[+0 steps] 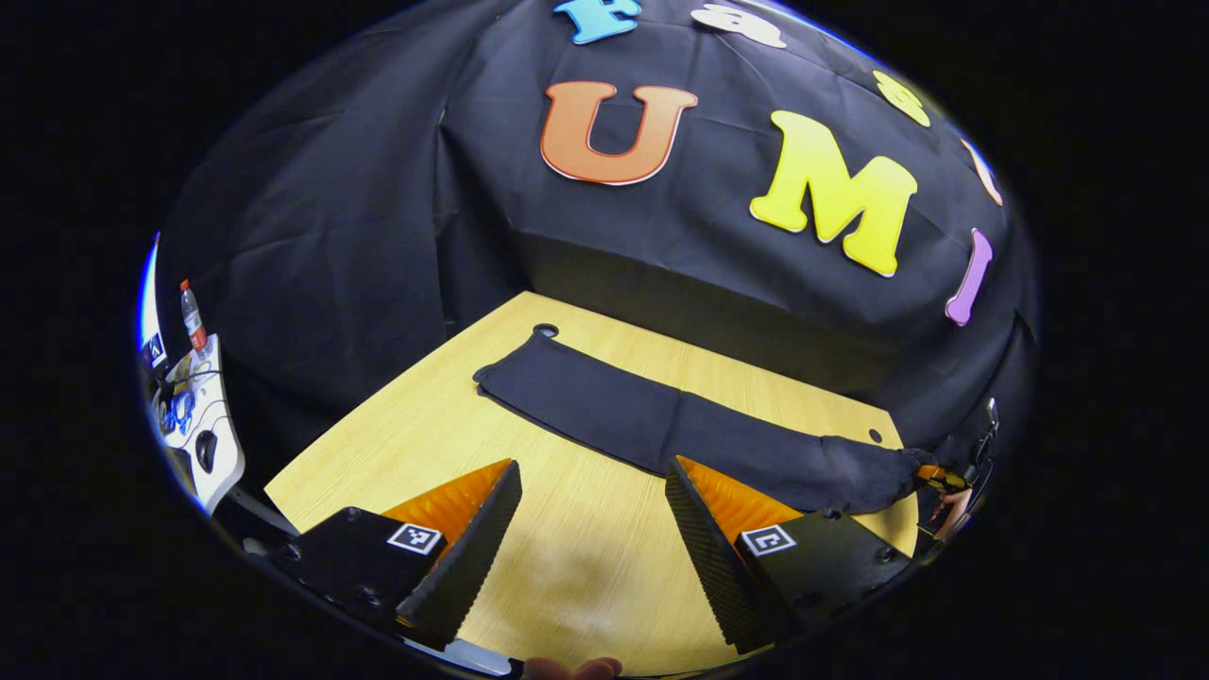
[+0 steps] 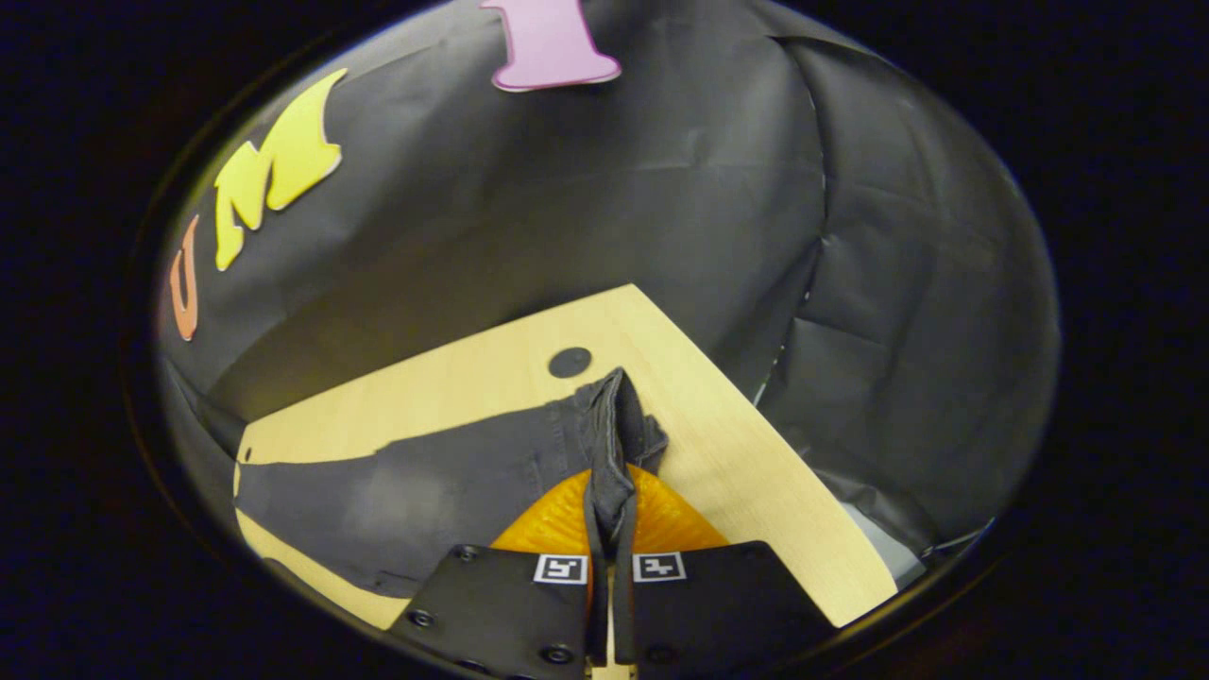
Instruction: Grasp the waist and the cuffs of the jeans and fold them to make the two legs overlap; first hold the waist and fold one-third of the jeans toward the cuffs, then hold the cuffs and fold the remaining one-third in the same direction to finish folding.
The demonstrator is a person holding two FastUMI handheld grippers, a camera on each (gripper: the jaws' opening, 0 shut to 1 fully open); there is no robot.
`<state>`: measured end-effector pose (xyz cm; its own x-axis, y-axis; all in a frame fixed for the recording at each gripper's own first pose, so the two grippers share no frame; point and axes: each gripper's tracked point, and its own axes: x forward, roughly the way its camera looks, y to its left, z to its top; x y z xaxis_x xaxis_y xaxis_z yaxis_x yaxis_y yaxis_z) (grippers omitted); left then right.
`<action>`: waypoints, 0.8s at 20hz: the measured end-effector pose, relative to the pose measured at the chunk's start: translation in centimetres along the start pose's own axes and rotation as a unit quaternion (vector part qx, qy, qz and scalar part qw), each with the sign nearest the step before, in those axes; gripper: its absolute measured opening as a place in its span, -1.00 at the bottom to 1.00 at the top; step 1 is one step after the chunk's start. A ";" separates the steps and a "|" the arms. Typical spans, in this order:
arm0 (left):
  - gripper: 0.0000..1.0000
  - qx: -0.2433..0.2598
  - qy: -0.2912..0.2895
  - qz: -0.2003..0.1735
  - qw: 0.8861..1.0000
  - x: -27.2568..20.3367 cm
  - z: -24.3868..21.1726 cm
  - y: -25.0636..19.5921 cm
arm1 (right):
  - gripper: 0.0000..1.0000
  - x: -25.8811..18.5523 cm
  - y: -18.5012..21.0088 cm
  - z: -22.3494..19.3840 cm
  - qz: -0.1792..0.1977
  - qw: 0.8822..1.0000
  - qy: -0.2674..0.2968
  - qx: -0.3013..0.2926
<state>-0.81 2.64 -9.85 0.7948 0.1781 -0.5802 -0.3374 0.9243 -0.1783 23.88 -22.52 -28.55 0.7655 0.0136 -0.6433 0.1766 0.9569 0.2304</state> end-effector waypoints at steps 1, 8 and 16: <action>0.98 -0.004 -0.005 0.001 1.000 -0.2 0.1 0.3 | -0.94 -0.8 1.6 0.6 0.011 1.000 -0.007 -0.009; 0.98 -0.028 -0.045 0.009 0.999 -1.7 1.0 4.1 | -0.94 -6.9 18.0 3.8 0.078 0.993 -0.030 -0.082; 0.98 -0.064 -0.066 0.073 0.993 -5.8 0.7 13.2 | -0.94 -8.3 42.2 -3.2 0.197 0.972 -0.011 -0.126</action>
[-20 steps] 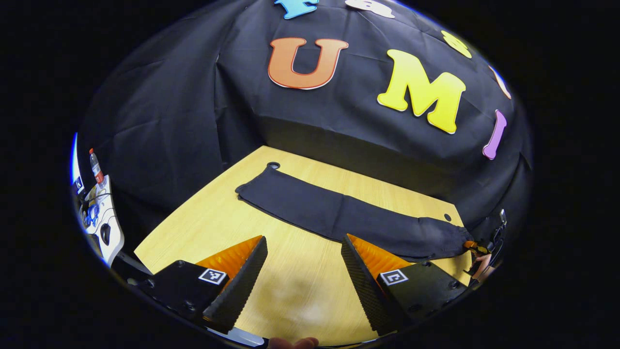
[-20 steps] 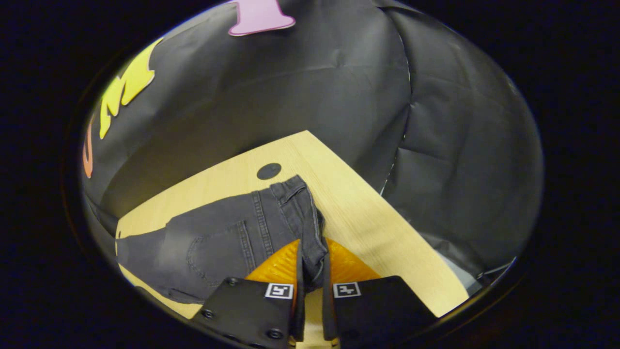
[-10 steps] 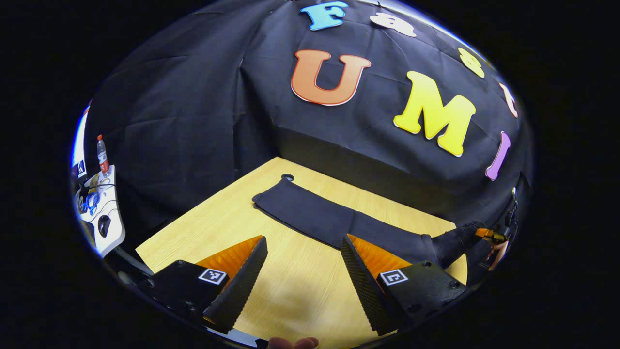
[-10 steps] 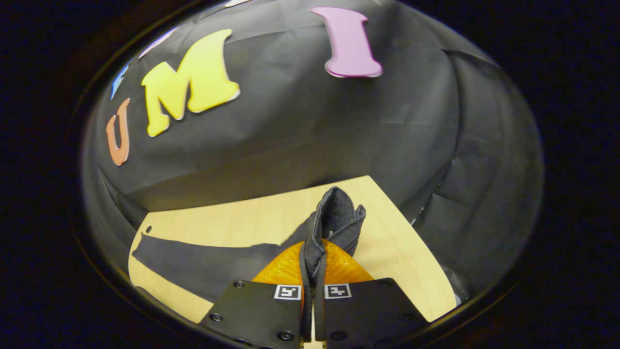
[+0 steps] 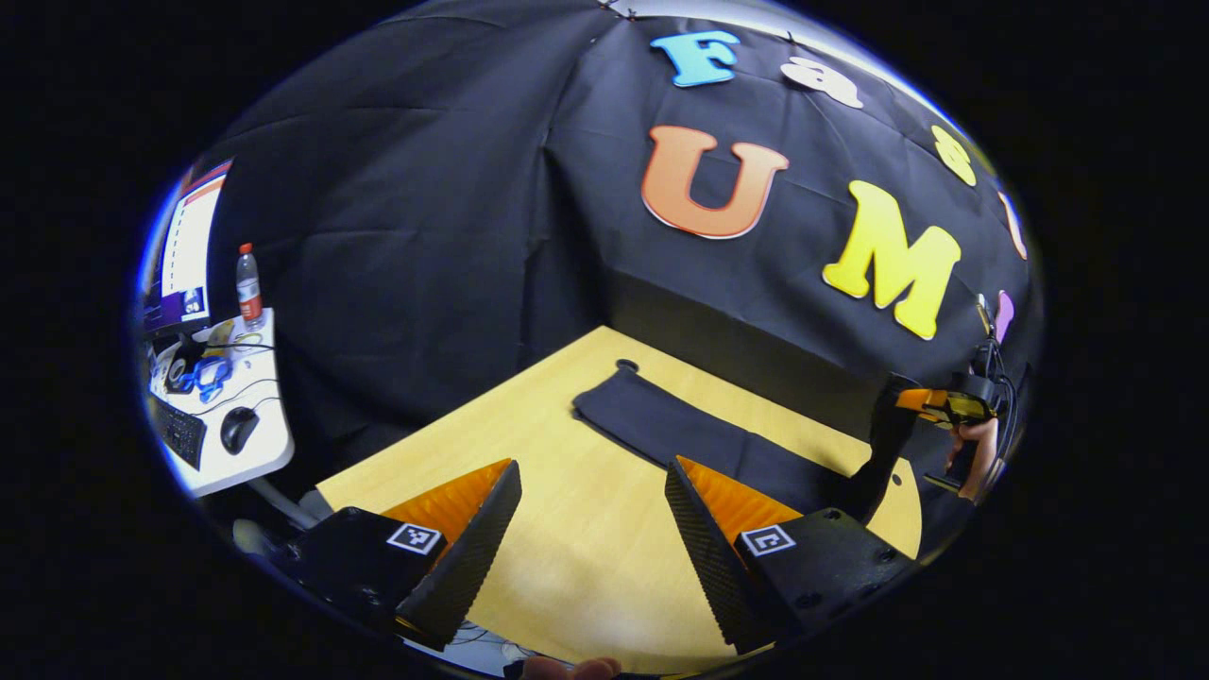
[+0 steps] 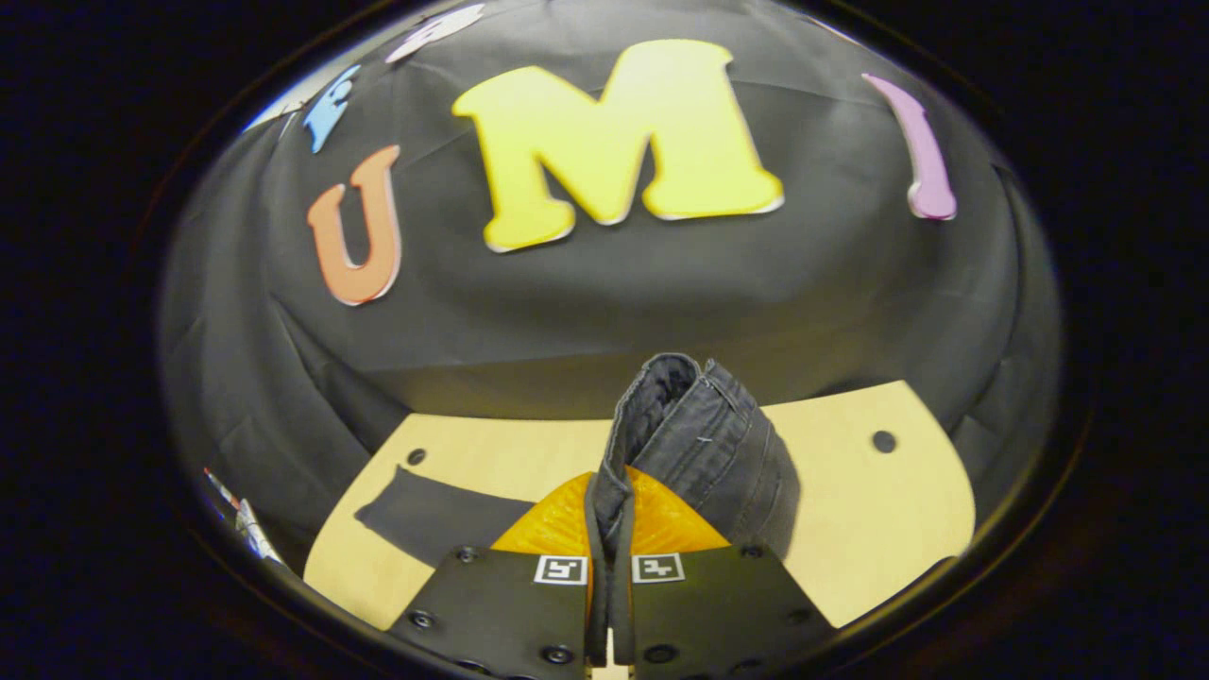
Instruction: Grasp the waist and the cuffs of the jeans and fold them to make the two legs overlap; first hold the waist and fold one-third of the jeans toward the cuffs, then hold the cuffs and fold the remaining one-third in the same direction to finish folding.
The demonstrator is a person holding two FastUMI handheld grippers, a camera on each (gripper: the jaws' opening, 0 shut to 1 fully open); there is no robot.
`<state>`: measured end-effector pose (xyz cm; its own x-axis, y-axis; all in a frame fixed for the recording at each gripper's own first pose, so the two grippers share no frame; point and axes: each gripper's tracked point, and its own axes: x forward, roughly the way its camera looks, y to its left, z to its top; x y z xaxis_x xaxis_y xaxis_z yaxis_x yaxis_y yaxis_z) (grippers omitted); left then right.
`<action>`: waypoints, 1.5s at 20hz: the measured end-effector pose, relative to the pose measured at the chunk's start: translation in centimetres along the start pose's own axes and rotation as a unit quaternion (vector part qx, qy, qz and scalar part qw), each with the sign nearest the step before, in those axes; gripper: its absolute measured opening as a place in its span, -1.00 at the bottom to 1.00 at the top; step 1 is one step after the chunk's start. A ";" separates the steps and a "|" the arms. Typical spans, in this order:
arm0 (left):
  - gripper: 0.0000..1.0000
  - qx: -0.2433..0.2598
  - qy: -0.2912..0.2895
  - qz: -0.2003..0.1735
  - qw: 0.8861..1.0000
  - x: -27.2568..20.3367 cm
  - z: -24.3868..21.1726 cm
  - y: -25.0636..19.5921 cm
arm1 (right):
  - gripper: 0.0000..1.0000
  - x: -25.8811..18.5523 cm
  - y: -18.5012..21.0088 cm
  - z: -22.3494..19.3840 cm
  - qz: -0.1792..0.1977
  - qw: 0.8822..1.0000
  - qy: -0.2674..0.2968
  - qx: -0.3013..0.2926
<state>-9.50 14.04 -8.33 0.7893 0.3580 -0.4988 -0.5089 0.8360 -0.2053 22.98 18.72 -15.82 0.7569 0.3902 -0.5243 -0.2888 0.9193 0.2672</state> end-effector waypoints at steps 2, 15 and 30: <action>0.97 -0.017 0.000 0.026 1.000 -0.7 0.4 2.7 | -0.94 2.8 4.2 -3.5 0.015 0.999 0.023 -0.025; 0.97 -0.035 0.008 0.081 0.996 -3.7 0.3 8.8 | -0.83 12.0 10.4 -19.5 -0.007 0.982 0.107 -0.158; 0.97 -0.089 0.074 -0.080 0.990 12.1 1.5 -0.3 | 0.77 -10.1 7.6 -8.6 0.079 0.979 0.016 -0.185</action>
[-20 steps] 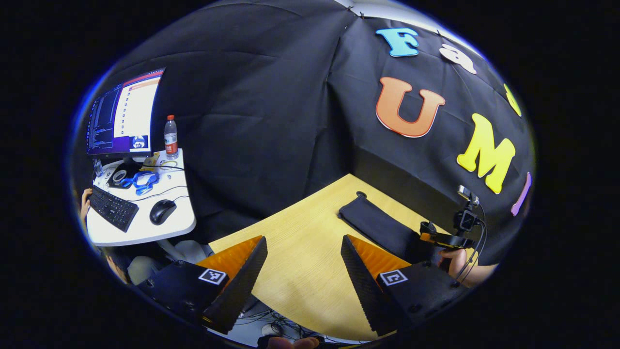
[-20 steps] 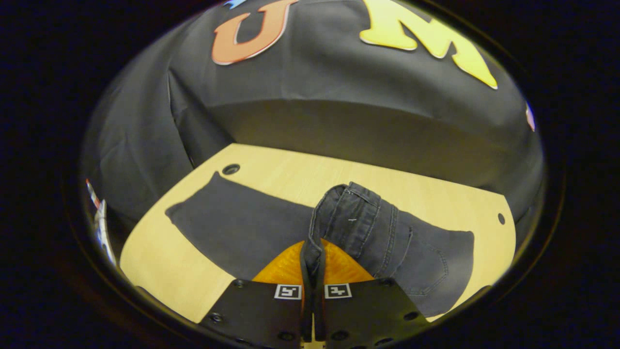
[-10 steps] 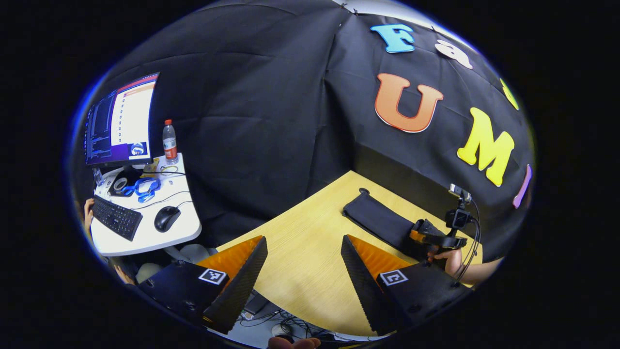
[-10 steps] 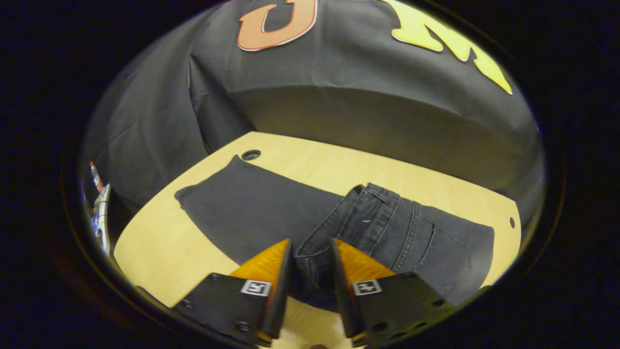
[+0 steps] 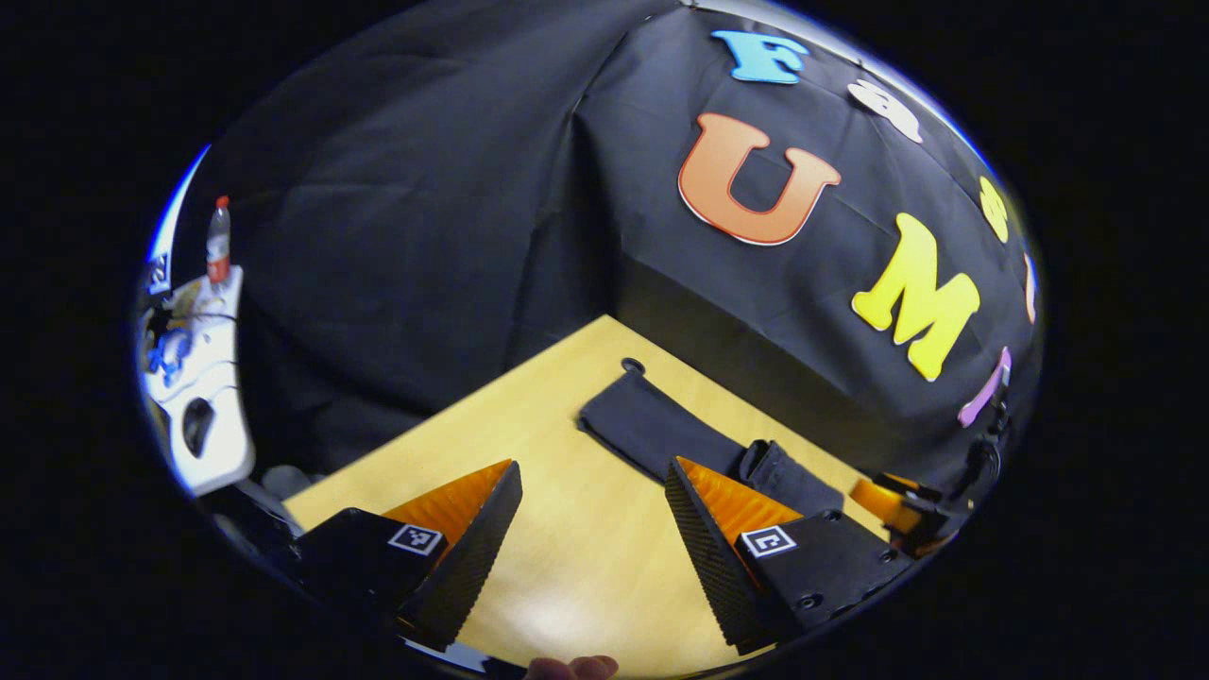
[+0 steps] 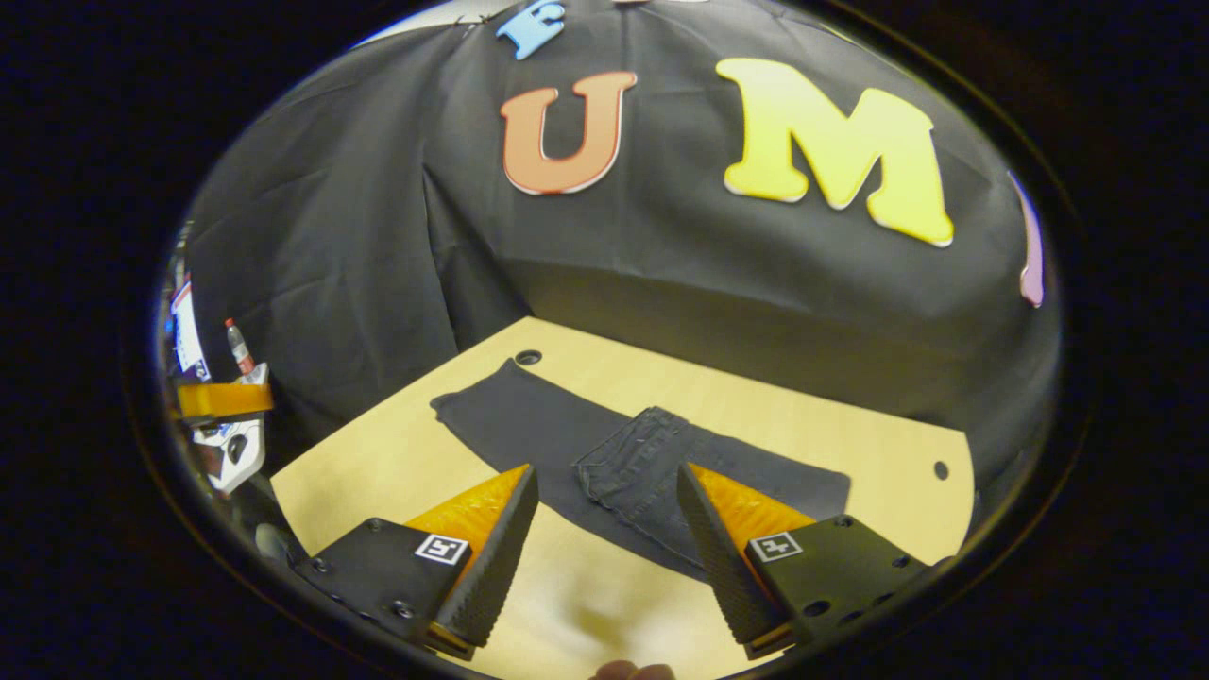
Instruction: Grasp the waist and the cuffs of the jeans and fold them to make the two legs overlap; first hold the waist and fold one-third of the jeans toward the cuffs, then hold the cuffs and fold the remaining one-third in the same direction to finish folding.
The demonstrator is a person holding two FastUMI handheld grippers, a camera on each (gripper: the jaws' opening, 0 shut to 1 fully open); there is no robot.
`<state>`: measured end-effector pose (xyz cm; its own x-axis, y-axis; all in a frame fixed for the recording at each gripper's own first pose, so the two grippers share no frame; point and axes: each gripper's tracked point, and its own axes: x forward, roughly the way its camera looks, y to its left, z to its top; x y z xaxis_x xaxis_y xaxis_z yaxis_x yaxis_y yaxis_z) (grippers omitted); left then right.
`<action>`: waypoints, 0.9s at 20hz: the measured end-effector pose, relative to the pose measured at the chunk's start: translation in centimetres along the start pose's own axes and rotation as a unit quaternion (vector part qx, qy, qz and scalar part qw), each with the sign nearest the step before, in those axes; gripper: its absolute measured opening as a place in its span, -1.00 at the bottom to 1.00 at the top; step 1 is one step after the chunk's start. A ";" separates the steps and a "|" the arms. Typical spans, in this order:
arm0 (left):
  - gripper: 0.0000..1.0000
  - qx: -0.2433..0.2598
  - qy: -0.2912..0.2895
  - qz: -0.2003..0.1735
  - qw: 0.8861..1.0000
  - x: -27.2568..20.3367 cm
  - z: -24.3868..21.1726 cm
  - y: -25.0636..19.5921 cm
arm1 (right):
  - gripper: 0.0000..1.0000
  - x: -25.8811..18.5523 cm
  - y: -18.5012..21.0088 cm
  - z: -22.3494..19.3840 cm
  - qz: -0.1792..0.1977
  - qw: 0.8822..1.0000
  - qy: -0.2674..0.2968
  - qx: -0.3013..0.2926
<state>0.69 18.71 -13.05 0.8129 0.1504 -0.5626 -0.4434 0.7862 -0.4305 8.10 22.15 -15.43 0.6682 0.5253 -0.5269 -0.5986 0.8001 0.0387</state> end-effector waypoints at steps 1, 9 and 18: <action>0.98 -0.031 0.022 -0.005 0.999 2.8 -0.2 -0.5 | 0.79 -2.3 -1.3 0.5 -0.008 1.000 -0.009 -0.011; 0.98 -0.239 0.151 0.060 0.957 19.0 -1.9 1.8 | 0.93 -11.0 -10.2 -2.9 -0.112 0.993 0.013 0.028; 0.97 -0.252 0.169 0.112 0.946 24.8 -1.9 3.8 | 0.93 -11.7 -14.6 -6.2 -0.148 0.985 0.050 0.074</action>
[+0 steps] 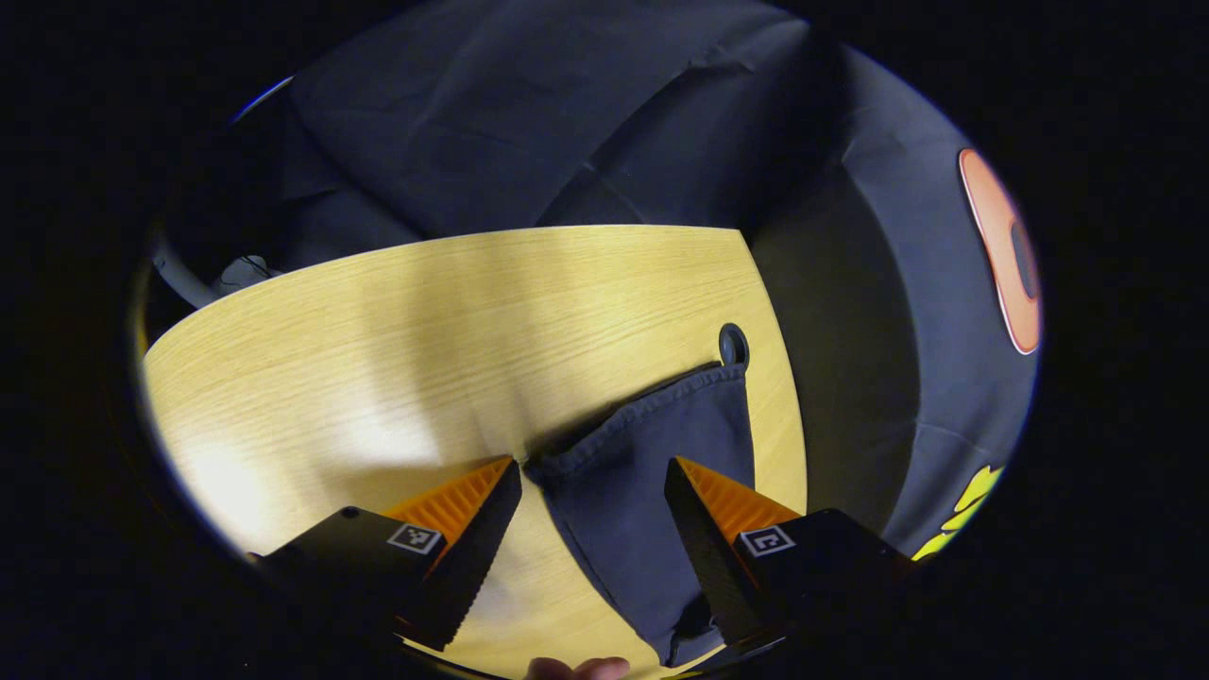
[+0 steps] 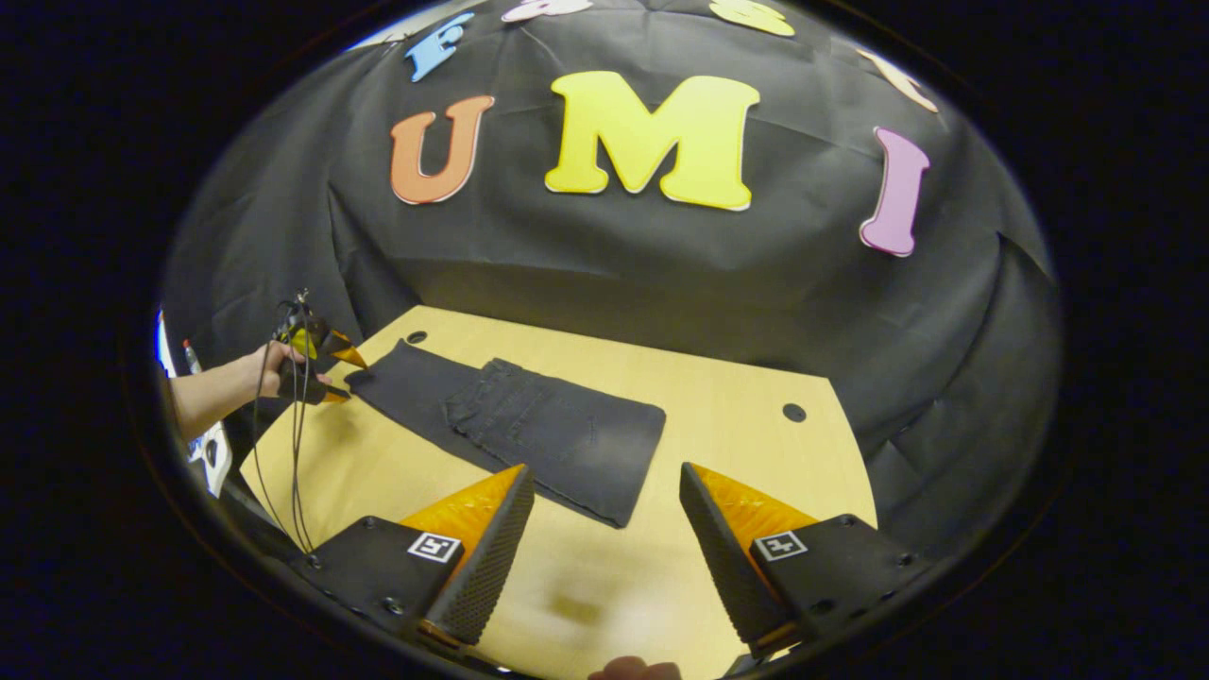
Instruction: Grasp the waist and the cuffs of the jeans and fold them to make the two legs overlap; first hold the waist and fold one-third of the jeans toward the cuffs, then hold the cuffs and fold the remaining one-third in the same direction to finish folding.
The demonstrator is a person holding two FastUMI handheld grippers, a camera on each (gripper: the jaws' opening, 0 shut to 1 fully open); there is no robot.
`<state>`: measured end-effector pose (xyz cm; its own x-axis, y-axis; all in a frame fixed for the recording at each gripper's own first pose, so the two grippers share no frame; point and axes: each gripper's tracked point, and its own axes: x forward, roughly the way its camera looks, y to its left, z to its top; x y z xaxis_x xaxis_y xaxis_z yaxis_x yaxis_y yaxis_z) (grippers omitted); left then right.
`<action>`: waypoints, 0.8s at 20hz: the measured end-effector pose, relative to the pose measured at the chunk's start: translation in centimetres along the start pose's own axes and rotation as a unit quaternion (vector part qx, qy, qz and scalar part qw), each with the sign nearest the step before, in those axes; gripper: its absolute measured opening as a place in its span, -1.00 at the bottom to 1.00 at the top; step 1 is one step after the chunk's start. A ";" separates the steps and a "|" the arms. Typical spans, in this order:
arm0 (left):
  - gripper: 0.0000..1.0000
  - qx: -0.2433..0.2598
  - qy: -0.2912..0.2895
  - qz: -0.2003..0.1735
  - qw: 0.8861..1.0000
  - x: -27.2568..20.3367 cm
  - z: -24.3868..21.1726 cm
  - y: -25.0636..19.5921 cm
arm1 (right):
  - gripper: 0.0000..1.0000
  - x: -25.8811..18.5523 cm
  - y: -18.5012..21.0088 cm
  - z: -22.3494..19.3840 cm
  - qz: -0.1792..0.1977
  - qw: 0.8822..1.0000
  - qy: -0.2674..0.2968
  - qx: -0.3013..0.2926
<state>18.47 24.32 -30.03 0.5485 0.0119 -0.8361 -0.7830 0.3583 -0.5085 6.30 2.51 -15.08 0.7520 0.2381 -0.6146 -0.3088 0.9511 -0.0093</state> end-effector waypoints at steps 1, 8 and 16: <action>0.96 0.003 0.000 0.005 1.000 0.2 0.0 -0.2 | 0.90 0.1 -0.4 -0.3 -0.004 1.000 0.002 0.003; 0.65 0.050 0.004 0.060 0.997 0.6 -0.1 0.8 | 0.89 1.3 -2.5 -1.8 -0.026 0.999 0.022 0.040; -0.43 0.033 -0.050 0.039 0.997 2.7 -0.3 -0.4 | 0.90 0.2 -5.4 -4.6 -0.056 0.996 0.038 0.065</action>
<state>20.19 23.93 -32.08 0.5153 0.1352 -0.8463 -0.8058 0.4127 -0.4247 5.42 -3.49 -18.78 0.7301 0.1174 -0.6732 -0.1429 0.9896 0.0176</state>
